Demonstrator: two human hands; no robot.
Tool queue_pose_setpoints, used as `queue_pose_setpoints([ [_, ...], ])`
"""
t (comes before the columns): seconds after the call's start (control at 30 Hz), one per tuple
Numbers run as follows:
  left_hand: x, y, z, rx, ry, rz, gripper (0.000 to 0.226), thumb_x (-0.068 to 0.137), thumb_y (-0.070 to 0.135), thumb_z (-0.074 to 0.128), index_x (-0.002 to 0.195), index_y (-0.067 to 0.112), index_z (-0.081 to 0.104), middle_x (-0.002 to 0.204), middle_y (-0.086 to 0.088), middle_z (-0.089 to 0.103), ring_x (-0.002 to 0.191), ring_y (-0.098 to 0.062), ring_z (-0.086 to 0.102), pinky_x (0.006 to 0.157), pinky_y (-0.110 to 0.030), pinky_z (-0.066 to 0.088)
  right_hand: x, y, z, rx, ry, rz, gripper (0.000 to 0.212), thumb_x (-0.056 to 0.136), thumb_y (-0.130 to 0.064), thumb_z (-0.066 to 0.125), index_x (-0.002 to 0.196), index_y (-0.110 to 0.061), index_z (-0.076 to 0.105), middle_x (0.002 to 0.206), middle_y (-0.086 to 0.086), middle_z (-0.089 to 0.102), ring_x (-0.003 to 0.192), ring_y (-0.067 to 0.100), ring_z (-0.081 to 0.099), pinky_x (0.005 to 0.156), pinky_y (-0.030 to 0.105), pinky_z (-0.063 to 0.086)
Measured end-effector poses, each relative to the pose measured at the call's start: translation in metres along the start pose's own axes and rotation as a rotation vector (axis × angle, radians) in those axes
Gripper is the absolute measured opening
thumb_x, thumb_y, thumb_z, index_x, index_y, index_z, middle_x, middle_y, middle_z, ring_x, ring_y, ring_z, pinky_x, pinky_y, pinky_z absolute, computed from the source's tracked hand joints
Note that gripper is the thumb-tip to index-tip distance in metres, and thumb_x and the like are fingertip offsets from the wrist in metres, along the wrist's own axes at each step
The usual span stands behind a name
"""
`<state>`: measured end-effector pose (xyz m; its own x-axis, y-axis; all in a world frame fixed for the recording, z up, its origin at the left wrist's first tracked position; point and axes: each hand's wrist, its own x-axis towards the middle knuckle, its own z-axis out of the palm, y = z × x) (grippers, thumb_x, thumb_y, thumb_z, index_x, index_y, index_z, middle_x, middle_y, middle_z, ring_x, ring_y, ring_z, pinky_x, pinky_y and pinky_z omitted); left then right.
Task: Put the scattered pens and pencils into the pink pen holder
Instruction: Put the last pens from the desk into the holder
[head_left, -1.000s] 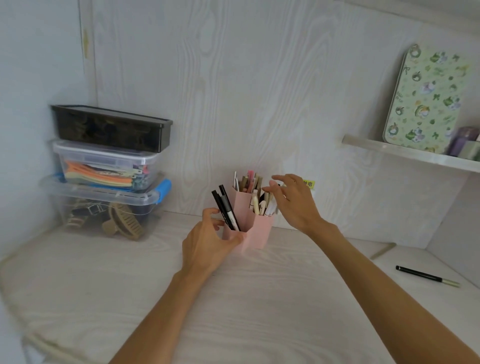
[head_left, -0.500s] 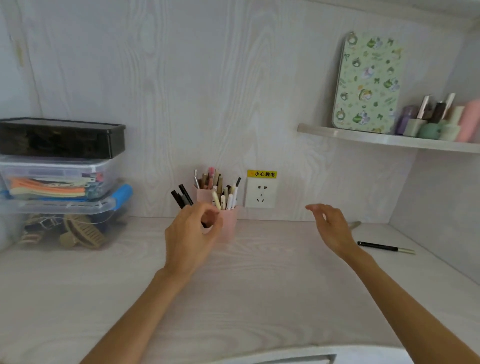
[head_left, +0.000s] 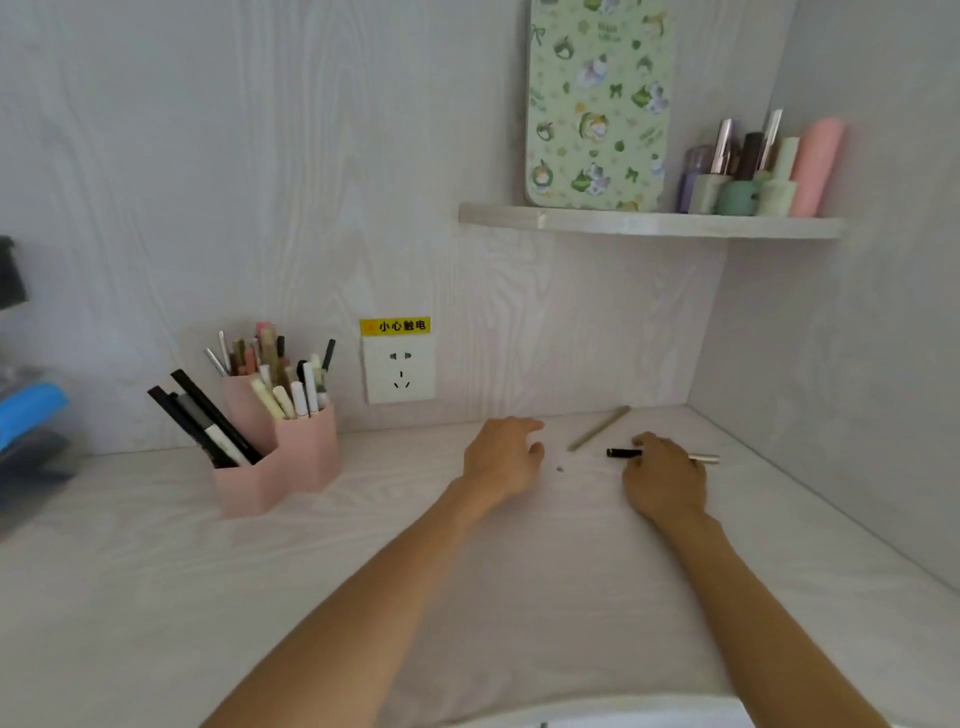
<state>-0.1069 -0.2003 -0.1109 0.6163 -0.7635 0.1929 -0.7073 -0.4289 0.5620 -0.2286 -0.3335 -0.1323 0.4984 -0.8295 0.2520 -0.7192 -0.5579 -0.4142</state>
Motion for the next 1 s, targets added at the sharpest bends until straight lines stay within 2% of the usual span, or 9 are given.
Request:
queue_pose_setpoints([
  [0.07,0.014,0.011,0.016,0.018,-0.036,-0.030,0.044,0.097,0.033,0.043,0.139,0.019,0.043,0.140,-0.007,0.048,0.133,-0.024,0.037,0.105,-0.036,0.035,0.003,0.002,0.001,0.060,0.036,-0.018,0.034,0.091,-0.007,0.041,0.121,-0.013,0.056,0.125,0.012,0.057,0.115,0.029,0.053,0.101,0.042,0.039],
  [0.17,0.027,0.023,0.037,0.095,0.034,-0.038,0.035,0.095,0.034,0.047,0.123,0.018,0.061,0.125,-0.005,0.061,0.119,-0.024,0.048,0.097,-0.035,0.039,0.006,0.005,0.002,0.096,0.068,-0.046,0.034,0.090,-0.004,0.042,0.114,-0.018,0.063,0.121,0.010,0.060,0.111,0.028,0.056,0.096,0.038,0.041],
  [0.23,0.030,0.024,0.044,0.072,0.131,-0.054,0.026,0.093,0.029,0.051,0.108,0.018,0.069,0.114,-0.003,0.066,0.110,-0.023,0.054,0.091,-0.033,0.042,0.008,0.005,0.005,0.030,0.100,-0.078,0.034,0.090,-0.007,0.044,0.112,-0.022,0.064,0.118,0.008,0.062,0.115,0.027,0.052,0.103,0.039,0.033],
  [0.33,0.023,0.020,0.044,0.077,0.179,-0.041,0.023,0.094,0.024,0.051,0.107,0.018,0.069,0.111,-0.003,0.067,0.108,-0.022,0.055,0.088,-0.033,0.042,0.010,0.008,0.007,-0.065,0.131,-0.083,0.034,0.091,-0.012,0.044,0.113,-0.028,0.065,0.118,0.005,0.061,0.123,0.025,0.043,0.114,0.045,0.014],
  [0.4,0.011,0.012,0.036,0.101,0.192,-0.011,0.023,0.095,0.023,0.049,0.109,0.019,0.066,0.111,-0.002,0.066,0.106,-0.020,0.055,0.085,-0.031,0.041,0.011,0.011,0.006,-0.059,0.113,-0.098,0.036,0.091,-0.012,0.043,0.114,-0.030,0.064,0.118,0.007,0.061,0.119,0.026,0.046,0.112,0.044,0.020],
  [0.5,-0.023,-0.015,0.011,0.140,0.234,0.035,0.019,0.094,0.025,0.049,0.108,0.024,0.062,0.106,0.004,0.066,0.098,-0.016,0.057,0.076,-0.028,0.042,0.010,0.011,0.000,-0.032,0.069,-0.166,0.036,0.093,-0.013,0.041,0.114,-0.032,0.064,0.116,0.008,0.062,0.112,0.027,0.051,0.109,0.045,0.026],
  [0.7,-0.116,-0.090,-0.072,0.105,0.329,-0.066,0.010,0.091,0.031,0.056,0.096,0.038,0.061,0.087,0.025,0.061,0.075,0.005,0.054,0.058,-0.016,0.036,-0.005,-0.018,0.000,-0.069,0.010,-0.227,0.027,0.095,-0.026,0.046,0.111,-0.037,0.065,0.113,0.001,0.065,0.113,0.024,0.053,0.115,0.049,0.009],
  [0.83,-0.153,-0.113,-0.114,0.015,0.483,-0.071,0.007,0.089,0.035,0.059,0.091,0.041,0.061,0.078,0.030,0.057,0.075,0.009,0.055,0.057,-0.012,0.035,-0.025,-0.075,0.012,-0.044,-0.120,-0.364,0.024,0.091,-0.031,0.052,0.110,-0.039,0.065,0.117,0.000,0.060,0.119,0.021,0.049,0.116,0.047,0.009],
  [1.0,-0.174,-0.118,-0.164,-0.145,0.698,0.006,0.012,0.089,0.030,0.059,0.086,0.042,0.061,0.081,0.027,0.065,0.080,0.002,0.061,0.068,-0.019,0.047,-0.060,-0.152,0.033,0.049,-0.213,-0.554,0.022,0.089,-0.029,0.056,0.106,-0.037,0.068,0.116,0.000,0.061,0.116,0.021,0.051,0.111,0.041,0.023],
])
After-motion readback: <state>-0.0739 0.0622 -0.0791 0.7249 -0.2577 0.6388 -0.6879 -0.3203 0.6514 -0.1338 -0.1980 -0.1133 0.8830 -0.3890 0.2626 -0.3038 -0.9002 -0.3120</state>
